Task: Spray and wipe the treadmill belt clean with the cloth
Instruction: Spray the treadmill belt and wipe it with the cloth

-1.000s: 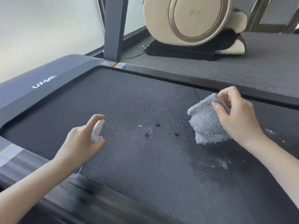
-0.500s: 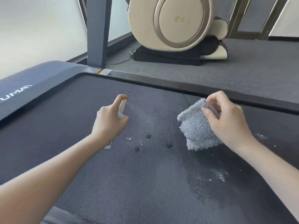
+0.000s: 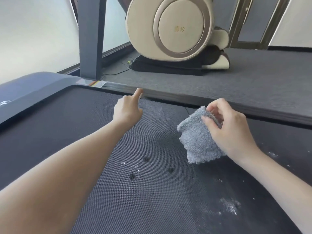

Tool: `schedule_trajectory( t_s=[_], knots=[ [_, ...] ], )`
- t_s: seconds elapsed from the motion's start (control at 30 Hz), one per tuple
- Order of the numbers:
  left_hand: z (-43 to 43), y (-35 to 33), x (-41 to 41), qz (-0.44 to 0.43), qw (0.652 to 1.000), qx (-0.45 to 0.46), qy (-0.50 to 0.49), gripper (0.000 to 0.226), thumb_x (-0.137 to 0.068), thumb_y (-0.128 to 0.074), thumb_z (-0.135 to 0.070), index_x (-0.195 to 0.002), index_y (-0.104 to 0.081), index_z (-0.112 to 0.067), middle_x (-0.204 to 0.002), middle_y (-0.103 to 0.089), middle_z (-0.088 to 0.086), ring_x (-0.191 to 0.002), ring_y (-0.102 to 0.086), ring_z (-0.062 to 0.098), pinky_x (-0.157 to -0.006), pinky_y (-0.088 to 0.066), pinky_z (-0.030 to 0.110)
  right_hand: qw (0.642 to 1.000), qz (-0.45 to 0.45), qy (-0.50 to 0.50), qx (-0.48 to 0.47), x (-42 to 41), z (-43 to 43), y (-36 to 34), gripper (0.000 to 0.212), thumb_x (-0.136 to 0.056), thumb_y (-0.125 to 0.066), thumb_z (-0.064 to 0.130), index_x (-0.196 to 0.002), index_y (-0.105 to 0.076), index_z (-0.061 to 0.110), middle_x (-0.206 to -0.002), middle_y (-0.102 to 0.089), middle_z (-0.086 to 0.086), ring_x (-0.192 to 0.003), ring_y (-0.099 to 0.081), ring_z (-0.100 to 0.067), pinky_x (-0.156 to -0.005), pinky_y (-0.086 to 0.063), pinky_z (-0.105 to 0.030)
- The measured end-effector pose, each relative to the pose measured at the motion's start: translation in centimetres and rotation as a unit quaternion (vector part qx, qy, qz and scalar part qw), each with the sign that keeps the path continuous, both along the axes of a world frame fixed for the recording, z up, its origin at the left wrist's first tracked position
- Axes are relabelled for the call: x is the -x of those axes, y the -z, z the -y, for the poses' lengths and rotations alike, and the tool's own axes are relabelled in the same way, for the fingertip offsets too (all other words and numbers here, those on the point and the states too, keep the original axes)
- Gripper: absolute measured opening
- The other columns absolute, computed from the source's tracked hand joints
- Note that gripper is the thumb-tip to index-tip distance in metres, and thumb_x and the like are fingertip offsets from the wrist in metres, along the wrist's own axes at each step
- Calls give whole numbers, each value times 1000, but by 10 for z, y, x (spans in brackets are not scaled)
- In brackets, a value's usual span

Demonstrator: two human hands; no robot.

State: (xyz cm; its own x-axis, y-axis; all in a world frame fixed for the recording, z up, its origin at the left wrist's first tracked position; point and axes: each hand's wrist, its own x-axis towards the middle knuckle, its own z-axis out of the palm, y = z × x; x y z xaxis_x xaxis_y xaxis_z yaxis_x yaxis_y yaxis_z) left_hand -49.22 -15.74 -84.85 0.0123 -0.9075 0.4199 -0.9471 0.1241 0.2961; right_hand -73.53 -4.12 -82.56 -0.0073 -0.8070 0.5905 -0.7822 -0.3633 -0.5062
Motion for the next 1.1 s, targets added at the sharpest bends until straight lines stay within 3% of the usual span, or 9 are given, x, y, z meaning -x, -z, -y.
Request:
schedule_trajectory(
  t_s=[0.3, 0.5, 0.63, 0.77, 0.87, 0.97, 1.1],
  knots=[
    [-14, -3, -24, -30, 999, -25, 22, 49, -80, -50, -10, -126, -39, -25, -80, -51, 10, -78, -52, 35, -66, -41, 36, 1000, 7, -4, -5, -2, 1, 6, 15, -84, -66, 15, -89, -53, 18, -75, -57, 4, -68, -55, -20, -69, -46, -35],
    [-81, -4, -63, -52, 998, 19, 17, 46, -78, -57, -11, -119, -48, -28, -57, -46, 2, -68, -52, 35, -65, -41, 34, 1000, 23, -7, -5, -14, -8, 5, 14, -83, -67, 13, -88, -54, 14, -71, -57, 6, -64, -52, -13, -68, -41, -28],
    [-118, -4, -86, -46, 998, -25, 26, 47, -80, -59, -15, -120, -44, -33, -62, -53, 4, -66, -54, 35, -63, -46, 36, 1000, 24, -18, -6, -27, -16, 2, 14, -83, -67, 12, -88, -54, 14, -69, -52, 11, -63, -50, -3, -67, -38, -26],
    [-154, -5, -96, -52, 998, -24, 18, 48, -79, -58, -11, -120, -47, -34, -57, -48, -6, -57, -50, 20, -55, -37, 29, 999, 20, -29, -10, -38, -23, -4, 13, -84, -66, 13, -90, -55, 12, -71, -54, 7, -63, -50, -3, -68, -39, -27],
    [-182, -6, -100, -77, 997, -11, 5, 47, -78, -60, -6, -119, -53, -28, -50, -45, -8, -50, -46, 11, -49, -34, 22, 999, 26, -41, -16, -46, -28, -5, 13, -84, -66, 14, -90, -55, 12, -75, -58, 1, -65, -51, -12, -69, -40, -27],
    [-204, -8, -104, -87, 996, -17, 14, 46, -79, -62, -5, -119, -53, -27, -47, -44, -8, -47, -45, 9, -47, -33, 19, 997, 38, -66, -28, -54, -33, -7, 13, -84, -66, 15, -89, -54, 16, -79, -61, -3, -72, -56, -18, -65, -43, -25],
    [-216, -13, -110, -102, 994, -18, 28, 50, -80, -62, -7, -121, -49, -33, -55, -57, -5, -52, -52, 9, -50, -37, 15, 986, 61, -139, -70, -73, -42, -10, 16, -85, -66, 16, -87, -53, 24, -83, -60, 2, -78, -58, -15, -67, -44, -19]
  ],
)
